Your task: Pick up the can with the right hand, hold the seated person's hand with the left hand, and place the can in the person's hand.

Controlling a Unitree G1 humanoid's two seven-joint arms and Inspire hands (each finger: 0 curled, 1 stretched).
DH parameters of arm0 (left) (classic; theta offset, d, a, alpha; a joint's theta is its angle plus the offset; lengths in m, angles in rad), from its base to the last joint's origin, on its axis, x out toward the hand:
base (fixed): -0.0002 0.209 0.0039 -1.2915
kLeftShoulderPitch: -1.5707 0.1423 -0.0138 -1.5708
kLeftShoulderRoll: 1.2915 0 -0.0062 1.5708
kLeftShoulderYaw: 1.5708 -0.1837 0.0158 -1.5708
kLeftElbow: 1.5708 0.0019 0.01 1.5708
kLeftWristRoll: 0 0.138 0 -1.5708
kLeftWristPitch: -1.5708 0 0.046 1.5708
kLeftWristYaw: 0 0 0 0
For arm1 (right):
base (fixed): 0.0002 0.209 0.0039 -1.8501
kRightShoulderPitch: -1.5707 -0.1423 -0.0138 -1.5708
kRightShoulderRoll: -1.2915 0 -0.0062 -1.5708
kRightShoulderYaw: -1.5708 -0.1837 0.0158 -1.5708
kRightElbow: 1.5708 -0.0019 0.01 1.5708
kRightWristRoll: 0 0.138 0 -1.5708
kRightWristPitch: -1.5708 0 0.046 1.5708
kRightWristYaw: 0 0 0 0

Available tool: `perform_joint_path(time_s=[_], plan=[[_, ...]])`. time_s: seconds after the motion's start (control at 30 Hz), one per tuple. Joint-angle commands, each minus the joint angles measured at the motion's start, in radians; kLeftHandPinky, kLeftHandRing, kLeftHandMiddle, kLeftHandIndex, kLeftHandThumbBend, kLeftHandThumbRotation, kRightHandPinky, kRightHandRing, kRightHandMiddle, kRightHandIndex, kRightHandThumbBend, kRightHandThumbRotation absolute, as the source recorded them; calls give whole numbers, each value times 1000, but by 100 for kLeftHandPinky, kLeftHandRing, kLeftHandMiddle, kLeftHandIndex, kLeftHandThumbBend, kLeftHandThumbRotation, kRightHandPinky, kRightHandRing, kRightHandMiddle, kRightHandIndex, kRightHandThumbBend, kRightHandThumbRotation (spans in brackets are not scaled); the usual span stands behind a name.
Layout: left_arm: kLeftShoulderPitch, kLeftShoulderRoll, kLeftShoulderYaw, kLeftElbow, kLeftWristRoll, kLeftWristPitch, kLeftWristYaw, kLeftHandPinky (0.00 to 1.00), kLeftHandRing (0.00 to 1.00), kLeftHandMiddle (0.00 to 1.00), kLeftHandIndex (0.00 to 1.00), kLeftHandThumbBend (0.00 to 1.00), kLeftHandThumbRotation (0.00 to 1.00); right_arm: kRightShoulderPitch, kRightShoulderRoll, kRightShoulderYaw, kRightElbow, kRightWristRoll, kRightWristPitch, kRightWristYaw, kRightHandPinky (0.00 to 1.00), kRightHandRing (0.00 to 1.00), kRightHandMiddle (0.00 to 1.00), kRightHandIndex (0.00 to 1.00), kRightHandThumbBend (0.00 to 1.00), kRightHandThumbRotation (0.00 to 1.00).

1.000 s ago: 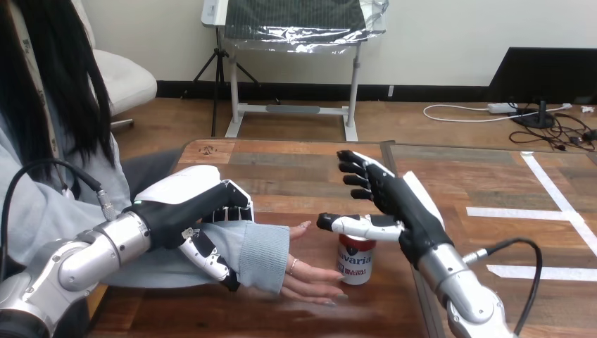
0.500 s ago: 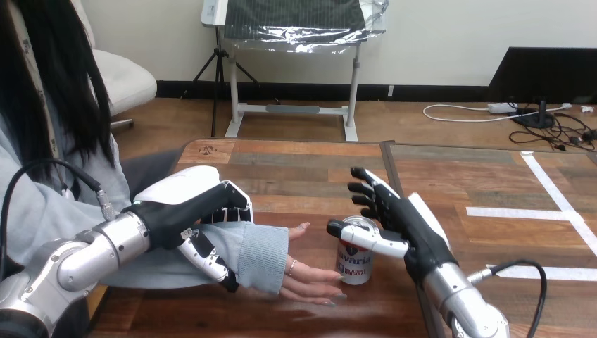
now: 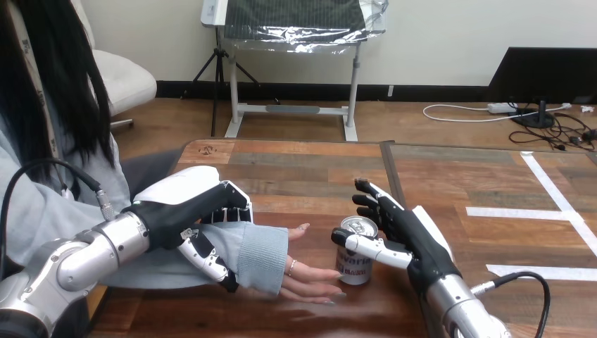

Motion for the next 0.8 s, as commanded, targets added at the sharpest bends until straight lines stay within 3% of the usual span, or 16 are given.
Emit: perform_joint_path(time_s=[0.0, 0.77], plan=[[-116, -17, 35, -29, -52, -42, 12, 27, 32, 39, 42, 93, 0, -41, -5, -9, -12, 6, -11, -11, 91, 89, 89, 93, 100, 45], [-121, -19, 34, -29, -48, -44, 13, 27, 32, 40, 42, 93, 0, -25, -2, -8, -9, 2, 1, -31, 83, 86, 87, 88, 100, 42]])
